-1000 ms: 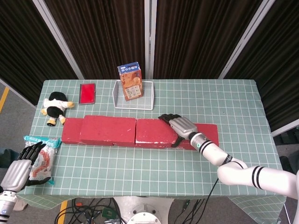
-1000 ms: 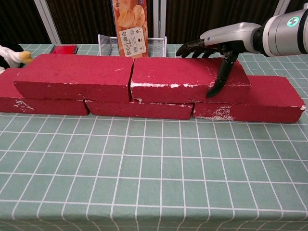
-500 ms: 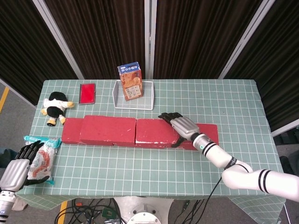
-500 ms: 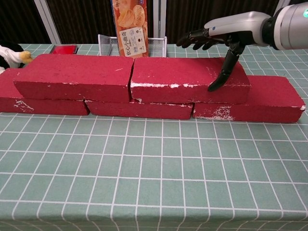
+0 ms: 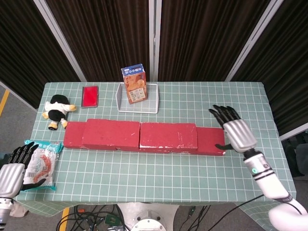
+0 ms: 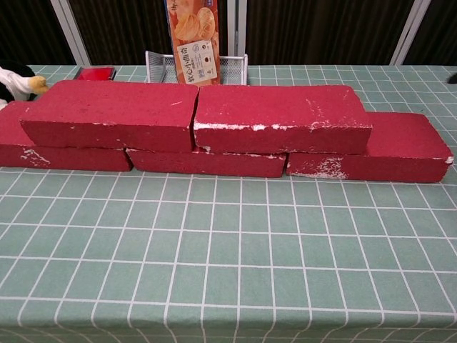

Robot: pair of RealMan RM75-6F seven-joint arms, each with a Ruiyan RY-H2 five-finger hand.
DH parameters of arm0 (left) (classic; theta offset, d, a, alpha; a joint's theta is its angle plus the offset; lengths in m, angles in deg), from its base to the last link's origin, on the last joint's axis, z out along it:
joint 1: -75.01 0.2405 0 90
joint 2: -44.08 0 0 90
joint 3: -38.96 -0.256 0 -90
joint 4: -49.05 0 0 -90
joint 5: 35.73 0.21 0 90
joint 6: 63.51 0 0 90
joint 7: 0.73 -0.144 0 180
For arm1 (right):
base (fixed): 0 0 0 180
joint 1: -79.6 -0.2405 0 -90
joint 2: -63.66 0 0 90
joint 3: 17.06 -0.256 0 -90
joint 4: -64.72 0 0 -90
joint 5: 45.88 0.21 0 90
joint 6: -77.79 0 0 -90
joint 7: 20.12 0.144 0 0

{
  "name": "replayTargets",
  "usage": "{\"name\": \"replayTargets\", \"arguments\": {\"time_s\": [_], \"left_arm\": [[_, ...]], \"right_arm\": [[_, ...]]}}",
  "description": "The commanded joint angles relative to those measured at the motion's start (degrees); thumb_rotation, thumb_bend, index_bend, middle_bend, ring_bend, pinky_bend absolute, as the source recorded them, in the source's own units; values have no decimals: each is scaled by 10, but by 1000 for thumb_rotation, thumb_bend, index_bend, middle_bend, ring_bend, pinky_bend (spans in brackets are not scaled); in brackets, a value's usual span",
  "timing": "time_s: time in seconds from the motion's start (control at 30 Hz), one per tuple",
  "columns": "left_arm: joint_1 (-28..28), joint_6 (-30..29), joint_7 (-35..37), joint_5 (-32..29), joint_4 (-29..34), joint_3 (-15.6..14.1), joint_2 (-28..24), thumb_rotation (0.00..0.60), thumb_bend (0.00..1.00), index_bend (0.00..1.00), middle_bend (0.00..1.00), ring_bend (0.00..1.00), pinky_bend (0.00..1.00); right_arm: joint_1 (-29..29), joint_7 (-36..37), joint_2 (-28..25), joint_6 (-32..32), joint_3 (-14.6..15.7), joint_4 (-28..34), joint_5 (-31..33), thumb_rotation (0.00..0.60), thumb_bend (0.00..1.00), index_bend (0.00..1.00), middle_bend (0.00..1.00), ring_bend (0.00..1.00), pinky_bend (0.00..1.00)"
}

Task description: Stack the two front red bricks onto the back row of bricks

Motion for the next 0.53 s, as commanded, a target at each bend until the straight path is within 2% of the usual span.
{"name": "replayTargets", "arguments": {"time_s": [0.03, 0.33, 0.53], "left_arm": [[5, -8, -5, 2, -3, 1, 2, 600, 67, 31, 0, 0, 0], [12, -20, -14, 22, -9, -7, 5, 600, 50, 31, 0, 0, 0], [18, -33, -26, 29, -10, -6, 15, 600, 42, 31, 0, 0, 0]], "right_arm": [[115, 5, -7, -114, 49, -36, -57, 600, 0, 0, 0, 0, 0], [229, 91, 59, -201, 81, -147, -89, 600, 0, 0, 0, 0, 0], [271, 126, 92, -216, 88, -201, -98, 600, 0, 0, 0, 0, 0]]}}
